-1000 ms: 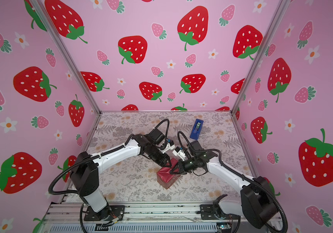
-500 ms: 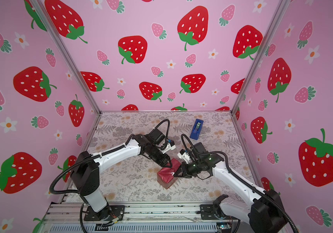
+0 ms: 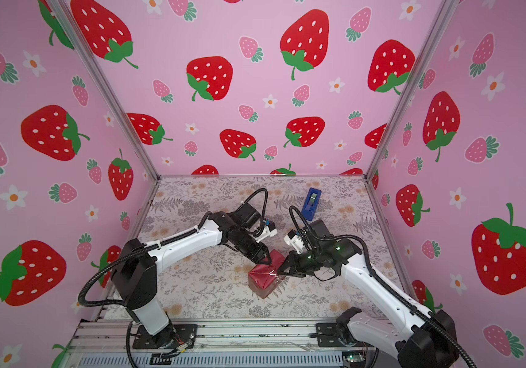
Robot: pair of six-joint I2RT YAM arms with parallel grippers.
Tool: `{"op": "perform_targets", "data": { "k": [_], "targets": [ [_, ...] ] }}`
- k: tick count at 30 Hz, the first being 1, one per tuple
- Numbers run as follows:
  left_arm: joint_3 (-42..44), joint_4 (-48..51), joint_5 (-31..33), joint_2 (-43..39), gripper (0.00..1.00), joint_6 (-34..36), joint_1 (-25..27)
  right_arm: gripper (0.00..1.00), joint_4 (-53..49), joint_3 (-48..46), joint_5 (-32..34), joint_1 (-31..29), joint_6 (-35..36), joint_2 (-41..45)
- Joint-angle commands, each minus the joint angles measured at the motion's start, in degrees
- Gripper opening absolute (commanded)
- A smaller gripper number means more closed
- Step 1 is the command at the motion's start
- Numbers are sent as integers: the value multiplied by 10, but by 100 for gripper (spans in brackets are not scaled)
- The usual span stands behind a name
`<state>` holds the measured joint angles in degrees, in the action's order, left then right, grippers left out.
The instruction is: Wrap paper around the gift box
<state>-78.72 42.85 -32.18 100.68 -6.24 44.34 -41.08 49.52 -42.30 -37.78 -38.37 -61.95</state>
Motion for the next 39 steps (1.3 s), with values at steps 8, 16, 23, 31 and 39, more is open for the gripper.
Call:
{"op": "perform_targets", "data": {
  "k": [8,16,23,31,39],
  "targets": [
    [29,62,40,28,43,13,7,3,128,-6,-7,-34,-49,-66],
    [33,61,41,22,43,12,7,0,128,-39,31,-47,-34,-100],
    [38,62,45,22,43,15,7,0,82,-71,52,-48,-26,-67],
    [49,55,45,23,42,8,3,0,46,-77,57,-49,-28,-32],
    [54,56,46,21,42,8,0,0,28,-92,60,-57,-30,-9]
  ]
}}
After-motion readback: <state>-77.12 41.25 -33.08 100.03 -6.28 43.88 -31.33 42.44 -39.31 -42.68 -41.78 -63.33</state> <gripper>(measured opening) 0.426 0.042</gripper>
